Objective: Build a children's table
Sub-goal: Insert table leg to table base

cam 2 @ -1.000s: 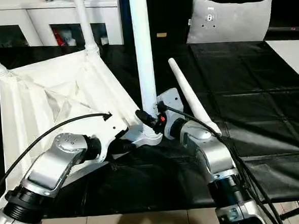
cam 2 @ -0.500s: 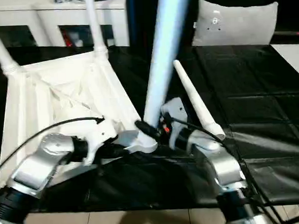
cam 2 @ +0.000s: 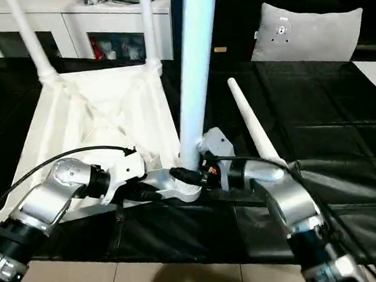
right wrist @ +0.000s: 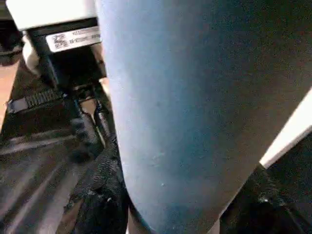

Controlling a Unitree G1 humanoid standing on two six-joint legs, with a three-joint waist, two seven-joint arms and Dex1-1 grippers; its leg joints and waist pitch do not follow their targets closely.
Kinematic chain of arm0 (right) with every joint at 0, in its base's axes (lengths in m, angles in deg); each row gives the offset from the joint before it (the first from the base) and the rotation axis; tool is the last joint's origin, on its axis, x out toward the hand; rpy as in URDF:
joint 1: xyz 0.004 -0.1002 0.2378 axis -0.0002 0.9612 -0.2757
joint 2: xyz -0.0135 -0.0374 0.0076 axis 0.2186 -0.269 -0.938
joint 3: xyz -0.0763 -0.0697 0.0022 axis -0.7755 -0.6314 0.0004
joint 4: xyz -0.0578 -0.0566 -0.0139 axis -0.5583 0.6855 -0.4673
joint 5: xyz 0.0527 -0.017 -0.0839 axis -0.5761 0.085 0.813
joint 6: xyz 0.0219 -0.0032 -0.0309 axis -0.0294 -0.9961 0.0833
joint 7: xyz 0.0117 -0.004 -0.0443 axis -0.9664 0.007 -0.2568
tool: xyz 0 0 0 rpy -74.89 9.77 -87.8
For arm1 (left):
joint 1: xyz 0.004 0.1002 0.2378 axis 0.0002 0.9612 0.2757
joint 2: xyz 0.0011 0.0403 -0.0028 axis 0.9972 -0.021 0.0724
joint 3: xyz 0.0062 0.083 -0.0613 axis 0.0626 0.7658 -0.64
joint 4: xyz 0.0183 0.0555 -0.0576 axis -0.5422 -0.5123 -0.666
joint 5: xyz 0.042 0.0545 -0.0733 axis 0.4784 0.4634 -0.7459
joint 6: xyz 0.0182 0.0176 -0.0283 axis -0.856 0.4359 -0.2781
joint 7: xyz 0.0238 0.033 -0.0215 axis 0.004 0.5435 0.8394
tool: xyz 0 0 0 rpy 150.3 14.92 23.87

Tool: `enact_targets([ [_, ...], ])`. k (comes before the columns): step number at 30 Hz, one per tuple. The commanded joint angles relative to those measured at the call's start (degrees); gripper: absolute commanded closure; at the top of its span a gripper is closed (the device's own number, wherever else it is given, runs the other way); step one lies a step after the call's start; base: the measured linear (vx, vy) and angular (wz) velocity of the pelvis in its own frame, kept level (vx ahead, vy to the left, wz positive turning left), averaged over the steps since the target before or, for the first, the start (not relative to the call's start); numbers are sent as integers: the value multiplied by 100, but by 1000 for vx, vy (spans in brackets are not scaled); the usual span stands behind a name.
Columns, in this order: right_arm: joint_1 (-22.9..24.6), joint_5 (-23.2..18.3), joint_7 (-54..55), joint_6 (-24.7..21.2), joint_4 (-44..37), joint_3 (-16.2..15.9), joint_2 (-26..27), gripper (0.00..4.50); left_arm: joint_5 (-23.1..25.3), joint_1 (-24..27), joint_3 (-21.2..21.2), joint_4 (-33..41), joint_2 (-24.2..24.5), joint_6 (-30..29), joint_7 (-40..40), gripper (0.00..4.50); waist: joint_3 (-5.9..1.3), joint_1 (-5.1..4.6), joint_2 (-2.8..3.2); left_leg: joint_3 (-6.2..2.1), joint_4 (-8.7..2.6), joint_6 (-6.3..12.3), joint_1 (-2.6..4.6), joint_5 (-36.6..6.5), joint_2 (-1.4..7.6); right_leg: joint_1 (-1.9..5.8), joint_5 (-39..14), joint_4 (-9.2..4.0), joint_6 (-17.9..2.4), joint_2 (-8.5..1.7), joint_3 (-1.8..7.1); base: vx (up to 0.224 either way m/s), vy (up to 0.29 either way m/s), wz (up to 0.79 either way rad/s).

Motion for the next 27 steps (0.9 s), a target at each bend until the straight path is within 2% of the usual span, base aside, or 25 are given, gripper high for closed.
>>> enact_targets([
  [1, 347, 584, -227, -579, 771, -550, -408, 260, -3, -340, -70, 20, 88, 354, 201, 450, -273, -64, 9, 27, -425, 224, -9, -1096, 76, 271, -1311, -430, -1171, -217, 289, 0, 0, 0],
  [2, 347, 584, -227, -579, 771, -550, -408, 260, -3, -340, -70, 20, 88, 354, 201, 450, -279, -62, 14, 23, -428, 216, -1, -1100, 86, 279, -1344, -433, -1155, -226, 291, 0, 0, 0],
  [3, 339, 579, -438, -557, 712, -681, -495, 260, 84, -524, -28, -360, 51, 582, 204, 450, -247, -71, -8, 29, -436, 218, -3, -1136, 98, 253, -1387, -444, -1148, -230, 299, 0, 0, 0],
  [4, 374, 567, -472, -534, 663, -708, -497, 260, 119, -629, -23, -565, 45, 692, 222, 450, -231, -62, -13, 41, -435, 250, 21, -1230, 70, 230, -1586, -486, -1066, -207, 300, 0, 0, 0],
  [7, 424, 540, -455, -529, 607, -714, -474, 260, 156, -726, -27, -731, 58, 767, 223, 450, -212, -71, -26, 14, -460, 201, -10, -1249, 88, 246, -1633, -469, -1034, -230, 319, 0, 0, 0],
  [12, 502, 505, -387, -544, 513, -703, -388, 260, 204, -841, -70, -927, 84, 810, 202, 450, -208, -92, -15, 18, -466, 212, -6, -1183, 93, 245, -1466, -460, -1110, -230, 325, 0, 0, 0],
  [15, 554, 469, -263, -539, 465, -697, -284, 260, 221, -928, -97, -1132, 93, 875, 125, 450, -185, -95, -9, 19, -489, 190, -3, -1334, 94, 234, -1724, -499, -1063, -237, 326, 0, 0, 0],
  [19, 604, 453, -138, -534, 424, -674, -186, 260, 206, -951, -122, -1296, 88, 964, 120, 450, -151, -100, -2, -3, -523, 89, 30, -1743, 101, 187, -2353, -567, -894, -249, 326, 0, 0, 0],
  [21, 639, 422, 52, -576, 421, -574, -81, 260, 175, -863, -184, -1187, 113, 835, 70, 450, -143, -104, 20, -19, -542, 47, 20, -1814, 107, 183, -2428, -576, -849, -254, 328, 0, 0, 0],
  [22, 647, 418, 147, -597, 433, -531, -34, 260, 152, -821, -217, -1120, 126, 757, 44, 450, -139, -121, 6, -26, -548, 34, 12, -1880, 104, 182, -2487, -583, -825, -254, 326, 0, 0, 0],
  [23, 652, 428, 287, -626, 458, -473, 23, 260, 114, -758, -268, -996, 139, 620, 3, 450, -139, -137, 17, -35, -560, 1, 11, -1926, 112, 179, -2508, -577, -821, -258, 325, 0, 0, 0],
  [24, 653, 442, 489, -675, 494, -394, 105, 260, 53, -664, -346, -807, 157, 415, -66, 450, -131, -139, 45, -38, -561, -4, 13, -1960, 104, 170, -2536, -587, -823, -256, 324, 0, 0, 0],
  [25, 673, 427, 948, -813, 533, -198, 314, 260, -71, -411, -521, -310, 188, -100, -272, 450, -121, -166, 51, -52, -574, -34, -4, -2025, 105, 174, -2607, -582, -819, -257, 317, 0, 0, 0],
  [26, 673, 427, 948, -813, 533, -198, 314, 260, -71, -411, -521, -310, 188, -100, -272, 450, -112, -200, 51, -60, -587, -78, -10, -2092, 117, 166, -2639, -577, -840, -258, 314, 0, 0, 0],
  [27, 687, 404, 1239, -890, 547, -68, 464, 260, -142, -200, -644, 109, 183, -498, -454, 450, -100, -215, 52, -63, -584, -76, 0, -2172, 107, 148, -2789, -602, -786, -249, 306, 0, 0, 0],
])
